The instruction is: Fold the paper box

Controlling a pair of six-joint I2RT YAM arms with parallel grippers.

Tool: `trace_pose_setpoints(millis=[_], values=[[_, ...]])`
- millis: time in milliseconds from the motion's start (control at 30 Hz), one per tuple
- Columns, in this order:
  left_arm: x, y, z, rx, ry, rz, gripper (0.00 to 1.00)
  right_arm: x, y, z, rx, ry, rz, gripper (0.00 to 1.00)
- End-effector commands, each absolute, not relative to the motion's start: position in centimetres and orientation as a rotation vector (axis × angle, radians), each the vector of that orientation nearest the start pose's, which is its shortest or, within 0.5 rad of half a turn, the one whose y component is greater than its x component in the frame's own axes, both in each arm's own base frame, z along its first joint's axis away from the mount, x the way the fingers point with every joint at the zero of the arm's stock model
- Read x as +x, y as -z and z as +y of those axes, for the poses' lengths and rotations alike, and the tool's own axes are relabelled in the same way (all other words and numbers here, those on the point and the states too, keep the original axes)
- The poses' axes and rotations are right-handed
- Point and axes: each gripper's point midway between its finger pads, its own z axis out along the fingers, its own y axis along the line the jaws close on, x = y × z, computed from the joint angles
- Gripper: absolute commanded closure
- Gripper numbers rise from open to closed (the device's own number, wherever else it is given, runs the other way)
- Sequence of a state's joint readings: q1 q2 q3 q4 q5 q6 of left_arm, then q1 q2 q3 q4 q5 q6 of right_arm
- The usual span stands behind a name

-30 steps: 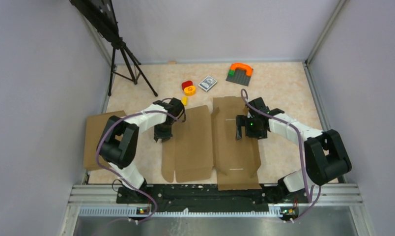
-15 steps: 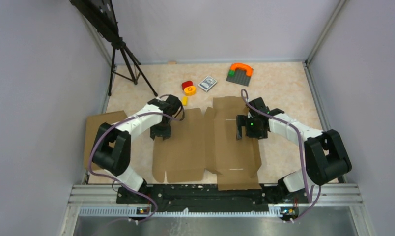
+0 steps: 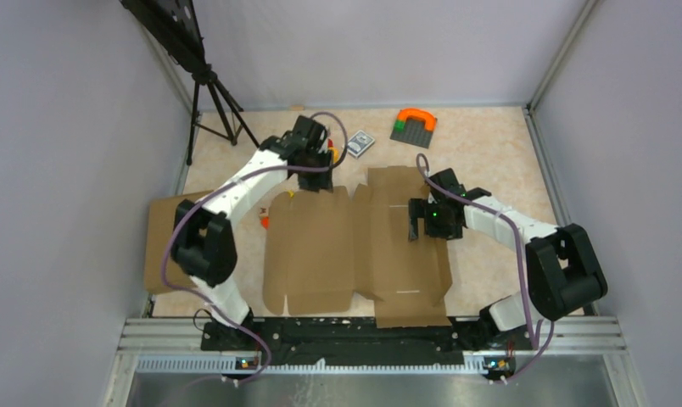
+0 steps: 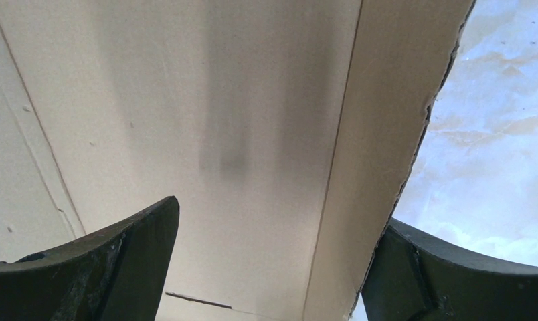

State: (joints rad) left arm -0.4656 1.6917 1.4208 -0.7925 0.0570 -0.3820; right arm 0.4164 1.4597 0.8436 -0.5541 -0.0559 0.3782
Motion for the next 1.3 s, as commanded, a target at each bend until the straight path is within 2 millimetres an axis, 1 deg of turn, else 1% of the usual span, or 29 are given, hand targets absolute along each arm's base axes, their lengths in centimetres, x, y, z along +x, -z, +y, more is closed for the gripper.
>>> trace_pose_setpoints(millis=[0, 100, 200, 267, 400, 467, 600, 733, 833, 867, 900, 933, 967, 1033, 1133, 1167, 1200, 1267], values=[[39.9, -13.3, -25.3, 0.306, 0.549, 2.561, 0.62, 25.8, -5.1, 13.8, -0.046, -0.277, 2.713, 0.09], [43.1, -12.9, -27.6, 0.348, 0.603, 2.498, 0.76, 25.6, -5.4, 13.9, -0.028, -0.297, 2.702, 0.10], [46.1, -13.0, -29.1, 0.366, 0.617, 2.428, 0.88, 25.3, -5.4, 14.0, -0.014, -0.312, 2.702, 0.11], [47.7, -12.4, -29.8, 0.374, 0.625, 2.401, 0.99, 25.2, -5.4, 13.9, -0.013, -0.311, 2.706, 0.12], [49.4, -11.3, -31.5, 0.397, 0.667, 2.424, 1.00, 25.0, -5.4, 13.8, -0.013, -0.307, 2.713, 0.12], [50.0, -10.9, -32.2, 0.404, 0.694, 2.431, 0.91, 24.9, -5.4, 13.9, -0.013, -0.310, 2.715, 0.12], [50.4, -11.1, -33.4, 0.472, 0.779, 2.382, 0.62, 24.8, -5.7, 14.1, -0.025, -0.327, 2.711, 0.12], [49.7, -12.1, -35.2, 0.591, 0.993, 2.277, 0.41, 24.8, -6.1, 14.1, -0.038, -0.332, 2.705, 0.12], [48.6, -11.9, -36.5, 0.711, 1.121, 2.234, 0.23, 24.9, -6.4, 14.2, -0.045, -0.341, 2.703, 0.12], [48.8, -11.9, -36.6, 0.712, 1.132, 2.240, 0.19, 24.8, -6.5, 14.2, -0.049, -0.343, 2.702, 0.12], [48.9, -11.4, -36.7, 0.716, 1.134, 2.258, 0.19, 24.9, -6.6, 14.2, -0.050, -0.345, 2.700, 0.12], [48.9, -10.2, -36.6, 0.710, 1.134, 2.296, 0.19, 24.8, -6.6, 14.3, -0.051, -0.347, 2.701, 0.12], [48.8, -9.4, -36.5, 0.702, 1.130, 2.333, 0.18, 24.9, -6.6, 14.3, -0.052, -0.349, 2.699, 0.12], [48.8, -8.5, -36.4, 0.691, 1.128, 2.354, 0.18, 24.8, -6.7, 14.4, -0.055, -0.356, 2.699, 0.12], [48.9, -7.8, -36.2, 0.662, 1.108, 2.369, 0.17, 24.7, -6.7, 14.4, -0.058, -0.360, 2.701, 0.12], [49.0, -7.9, -36.3, 0.658, 1.110, 2.365, 0.17, 24.7, -6.8, 14.4, -0.057, -0.363, 2.699, 0.12], [48.9, -8.0, -36.4, 0.660, 1.125, 2.359, 0.18, 24.7, -6.8, 14.4, -0.059, -0.365, 2.699, 0.12], [48.4, -8.5, -36.6, 0.669, 1.177, 2.348, 0.26, 24.7, -6.8, 14.3, -0.058, -0.359, 2.700, 0.12]])
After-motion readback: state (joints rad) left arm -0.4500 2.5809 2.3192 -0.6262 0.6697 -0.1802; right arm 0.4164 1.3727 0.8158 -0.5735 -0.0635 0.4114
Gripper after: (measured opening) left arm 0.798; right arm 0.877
